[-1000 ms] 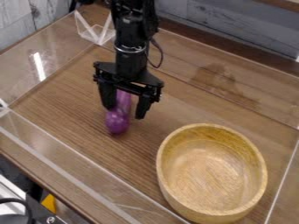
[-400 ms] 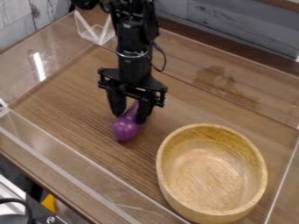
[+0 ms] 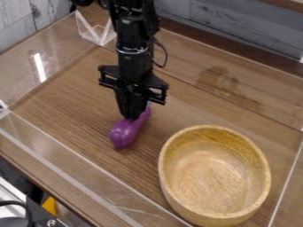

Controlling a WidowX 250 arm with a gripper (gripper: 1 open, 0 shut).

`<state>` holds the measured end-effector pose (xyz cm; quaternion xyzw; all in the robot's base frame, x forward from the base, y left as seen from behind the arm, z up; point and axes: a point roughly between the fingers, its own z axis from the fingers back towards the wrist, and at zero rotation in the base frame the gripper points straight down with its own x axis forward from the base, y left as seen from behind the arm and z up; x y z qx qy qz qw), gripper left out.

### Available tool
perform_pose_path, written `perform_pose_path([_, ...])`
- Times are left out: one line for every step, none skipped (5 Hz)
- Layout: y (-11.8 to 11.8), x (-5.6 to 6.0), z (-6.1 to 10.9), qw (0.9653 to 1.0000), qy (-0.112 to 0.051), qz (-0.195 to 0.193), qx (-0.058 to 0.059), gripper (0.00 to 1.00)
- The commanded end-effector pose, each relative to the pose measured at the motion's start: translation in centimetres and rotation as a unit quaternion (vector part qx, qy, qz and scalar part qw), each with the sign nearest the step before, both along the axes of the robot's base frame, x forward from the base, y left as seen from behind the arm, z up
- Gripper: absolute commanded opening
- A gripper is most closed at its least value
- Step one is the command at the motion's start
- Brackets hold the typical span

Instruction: Put the purple eggplant in the brown bowl

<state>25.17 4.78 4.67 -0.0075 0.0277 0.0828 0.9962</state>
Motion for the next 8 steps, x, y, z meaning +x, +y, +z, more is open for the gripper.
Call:
perform_pose_path([0.6, 0.8, 1.0, 0.9995, -0.029, 0.001, 0.007, 1.00])
perform_pose_path([0.6, 0.7, 0.3, 0.9996, -0.028, 0.003, 0.008, 1.00])
perform_pose_path([0.6, 0.6, -0.3, 0.9996, -0.026, 0.006, 0.010, 1.00])
perform_pose_path([0.6, 0.6, -0.8, 0.9996, -0.026, 0.008, 0.011, 1.00])
perform_pose_path([0.6, 0.6, -1.1, 0.9995, -0.026, 0.010, 0.012, 0.00])
perform_pose_path([0.6, 0.5, -1.0, 0.9996, -0.025, 0.012, 0.011, 0.00])
perform_pose_path([0.5, 0.5, -0.7, 0.9996, -0.022, 0.014, 0.010, 0.00])
perform_pose_path([0.4, 0.4, -0.4, 0.9996, -0.020, 0.016, 0.010, 0.00])
